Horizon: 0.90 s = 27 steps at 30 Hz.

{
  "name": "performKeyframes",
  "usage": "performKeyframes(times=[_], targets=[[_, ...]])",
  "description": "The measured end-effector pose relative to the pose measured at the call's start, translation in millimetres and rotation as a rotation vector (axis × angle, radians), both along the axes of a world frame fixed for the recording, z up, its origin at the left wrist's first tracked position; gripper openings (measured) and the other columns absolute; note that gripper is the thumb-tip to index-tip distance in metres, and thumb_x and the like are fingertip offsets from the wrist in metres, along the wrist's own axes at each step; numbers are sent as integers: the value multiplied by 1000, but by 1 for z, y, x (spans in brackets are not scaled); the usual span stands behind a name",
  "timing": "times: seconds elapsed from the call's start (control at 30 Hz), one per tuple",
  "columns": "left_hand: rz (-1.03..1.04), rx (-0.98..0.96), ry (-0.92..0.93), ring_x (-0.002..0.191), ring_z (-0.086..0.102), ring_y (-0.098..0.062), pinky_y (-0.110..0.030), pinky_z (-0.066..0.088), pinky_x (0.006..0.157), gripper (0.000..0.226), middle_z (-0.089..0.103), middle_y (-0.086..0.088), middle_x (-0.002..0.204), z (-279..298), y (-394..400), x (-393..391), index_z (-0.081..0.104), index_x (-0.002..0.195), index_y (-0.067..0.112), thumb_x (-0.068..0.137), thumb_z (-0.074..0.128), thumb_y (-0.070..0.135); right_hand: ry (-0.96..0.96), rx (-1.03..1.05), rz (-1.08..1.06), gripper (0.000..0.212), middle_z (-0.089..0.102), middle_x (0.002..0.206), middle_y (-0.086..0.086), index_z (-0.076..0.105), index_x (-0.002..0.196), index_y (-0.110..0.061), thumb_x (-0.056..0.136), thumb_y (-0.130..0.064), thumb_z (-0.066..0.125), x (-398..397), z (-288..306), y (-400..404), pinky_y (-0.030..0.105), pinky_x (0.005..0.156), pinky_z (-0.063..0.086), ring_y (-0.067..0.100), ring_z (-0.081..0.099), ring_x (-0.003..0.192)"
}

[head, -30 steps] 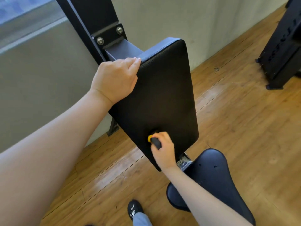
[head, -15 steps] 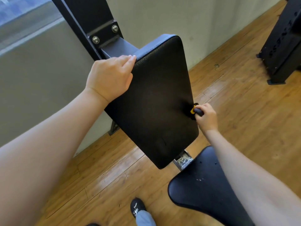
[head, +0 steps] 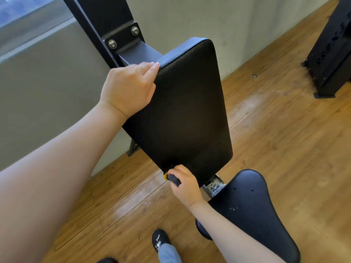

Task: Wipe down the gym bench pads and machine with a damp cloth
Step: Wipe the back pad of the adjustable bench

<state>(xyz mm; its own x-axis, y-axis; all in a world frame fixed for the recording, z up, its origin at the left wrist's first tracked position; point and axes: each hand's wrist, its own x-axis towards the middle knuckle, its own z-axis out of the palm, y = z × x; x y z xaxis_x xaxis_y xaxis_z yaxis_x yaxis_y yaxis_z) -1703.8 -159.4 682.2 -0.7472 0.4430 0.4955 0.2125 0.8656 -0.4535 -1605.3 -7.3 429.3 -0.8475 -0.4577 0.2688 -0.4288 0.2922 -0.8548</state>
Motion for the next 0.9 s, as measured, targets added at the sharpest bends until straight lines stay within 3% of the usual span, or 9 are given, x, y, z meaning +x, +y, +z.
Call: performKeyframes(times=[0.1,0.23,0.3,0.43,0.5,0.57,0.63,0.8,0.9], targets=[[-1,4,0,71,69,-30,-31,47,48,38,72,-10,100,0,0,0,66,111,2,84,40,10,162,91,80,22,65,91,8,68,93,-6,71,-4,73,-27,8,16,26,75,51,24,63,84],[-8,12,-7,72,69,-31,-33,48,48,37,71,-11,101,-1,-1,0,65,111,1,85,41,11,219,172,-32,28,63,95,11,69,92,-5,68,7,74,-99,13,61,30,81,51,27,62,89],[-7,11,-5,72,69,-31,-33,48,49,37,71,-11,101,-1,-2,0,65,111,1,85,41,11,96,145,-211,24,61,99,13,67,97,-2,74,7,68,-128,14,84,24,82,46,26,60,93],[-22,24,-7,72,69,-30,-32,49,49,38,72,-11,101,0,-1,-1,66,110,1,85,40,11,-151,13,-525,21,59,105,14,63,105,0,84,3,59,-149,9,92,-4,73,34,16,54,95],[-25,19,-14,71,69,-30,-30,48,49,38,72,-11,100,0,-1,-1,66,110,1,84,40,12,-353,-155,-691,24,58,111,10,61,110,-4,88,-1,56,-143,1,81,1,78,38,13,53,99],[-18,-5,-16,70,69,-29,-29,47,48,37,71,-10,101,0,-2,-1,65,111,1,84,41,11,-577,-295,-802,23,58,114,7,59,112,-11,90,-6,55,-129,-6,66,21,88,45,17,55,104],[-40,-45,-1,72,69,-29,-29,47,47,35,71,-11,103,-1,-3,-2,64,112,0,86,43,8,-612,-311,-766,22,57,112,4,57,111,-14,90,-9,56,-103,-6,47,29,93,44,16,55,106],[-202,-202,9,102,64,-30,-36,55,66,36,65,-15,117,0,-2,-2,60,121,2,97,34,3,-460,-188,-533,20,55,100,0,59,100,-10,84,1,62,-16,-2,-2,1,74,38,4,52,89],[-216,-220,-7,103,64,-32,-38,56,67,37,64,-17,118,0,-2,-2,61,118,0,96,31,2,-418,-94,-423,15,53,95,-5,62,98,-9,85,-2,62,-5,-7,-2,5,73,37,1,50,85]])
